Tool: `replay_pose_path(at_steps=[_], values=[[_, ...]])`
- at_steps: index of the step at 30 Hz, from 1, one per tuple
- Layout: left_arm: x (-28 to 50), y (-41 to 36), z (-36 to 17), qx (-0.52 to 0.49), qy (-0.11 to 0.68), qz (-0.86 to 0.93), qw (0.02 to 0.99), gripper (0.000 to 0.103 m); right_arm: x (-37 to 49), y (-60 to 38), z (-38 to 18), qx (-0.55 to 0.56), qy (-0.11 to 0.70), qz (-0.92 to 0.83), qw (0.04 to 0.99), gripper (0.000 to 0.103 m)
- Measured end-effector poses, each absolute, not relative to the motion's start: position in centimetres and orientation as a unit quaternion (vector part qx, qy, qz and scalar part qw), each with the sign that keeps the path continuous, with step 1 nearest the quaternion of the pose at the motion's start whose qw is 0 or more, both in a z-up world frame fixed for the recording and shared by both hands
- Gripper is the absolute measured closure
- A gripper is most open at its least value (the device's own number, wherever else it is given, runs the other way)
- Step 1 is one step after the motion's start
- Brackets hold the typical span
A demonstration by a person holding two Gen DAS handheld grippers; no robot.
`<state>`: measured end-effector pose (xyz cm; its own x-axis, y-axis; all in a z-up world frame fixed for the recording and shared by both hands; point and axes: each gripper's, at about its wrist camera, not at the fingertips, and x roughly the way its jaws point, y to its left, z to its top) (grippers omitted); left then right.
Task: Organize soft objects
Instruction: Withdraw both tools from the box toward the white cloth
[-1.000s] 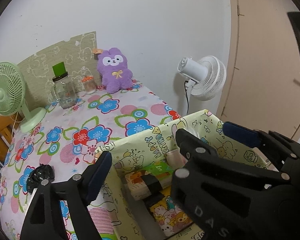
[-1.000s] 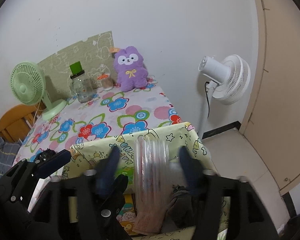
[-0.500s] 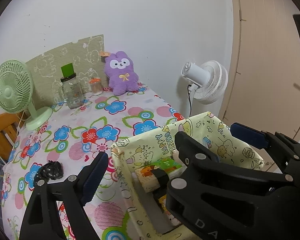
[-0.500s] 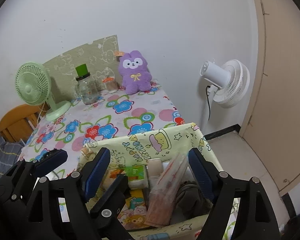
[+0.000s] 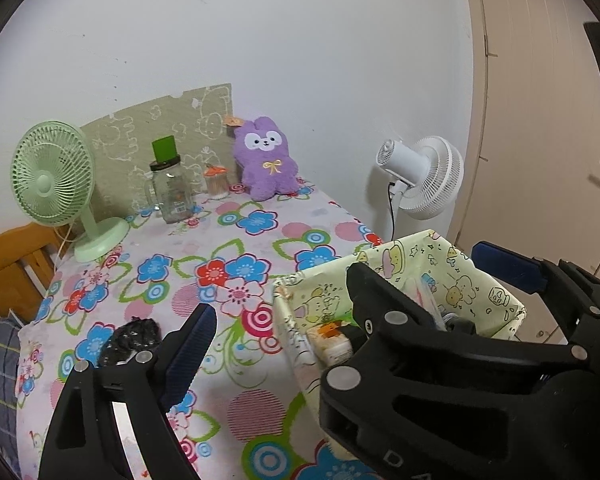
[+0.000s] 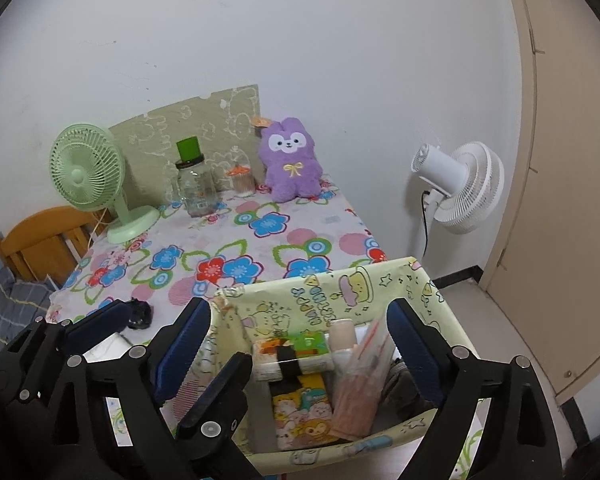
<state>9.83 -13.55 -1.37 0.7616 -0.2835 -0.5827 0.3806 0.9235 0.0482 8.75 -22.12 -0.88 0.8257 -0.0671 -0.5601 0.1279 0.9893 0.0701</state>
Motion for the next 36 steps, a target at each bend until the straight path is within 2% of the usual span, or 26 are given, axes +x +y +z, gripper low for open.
replay_pose_path(at_steps=[25, 36], values=[[7.9, -7.3, -1.2, 0.072, 0.283, -0.156, 0.944, 0.010, 7.1, -15.5, -0.5, 0.018, 0.266, -0.037, 0.963, 0.000], [7.6, -4.6, -1.5, 0.068, 0.281, -0.139, 0.947, 0.009, 6.9, -12.6, -0.8, 0.013, 0.260, -0.025, 0.965, 0.000]])
